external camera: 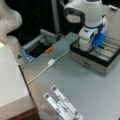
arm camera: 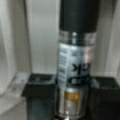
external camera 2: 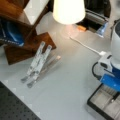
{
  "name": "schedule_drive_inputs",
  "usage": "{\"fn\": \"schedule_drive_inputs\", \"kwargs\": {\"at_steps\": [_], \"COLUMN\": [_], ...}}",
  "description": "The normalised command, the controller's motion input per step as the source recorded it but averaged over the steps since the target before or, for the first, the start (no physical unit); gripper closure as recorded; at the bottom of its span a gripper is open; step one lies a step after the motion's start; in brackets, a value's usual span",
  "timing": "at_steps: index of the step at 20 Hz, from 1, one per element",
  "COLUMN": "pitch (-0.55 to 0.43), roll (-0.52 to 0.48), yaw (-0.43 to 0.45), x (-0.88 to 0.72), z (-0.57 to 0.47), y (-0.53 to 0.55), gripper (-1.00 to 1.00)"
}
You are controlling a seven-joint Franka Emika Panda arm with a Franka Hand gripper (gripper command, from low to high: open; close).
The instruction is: Turn on the lamps. Open the box. Pick up the pen. Put it in the box.
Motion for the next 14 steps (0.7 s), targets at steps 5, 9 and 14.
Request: {"fn": "schedule_drive_inputs", "kwargs": {"at_steps": [5,9,14], "pitch": [0.003,0.038,0.029], "roll": [-0.072,-0.161,-0.198], "yaw": [-0.004,0.025,0.027], "x": [0.12,0.13,0.14], "z": [-0.02,-0.02,0.0], "y": [0.14,0.14,0.11], "gripper": [1.0,-1.0,-1.0]}}
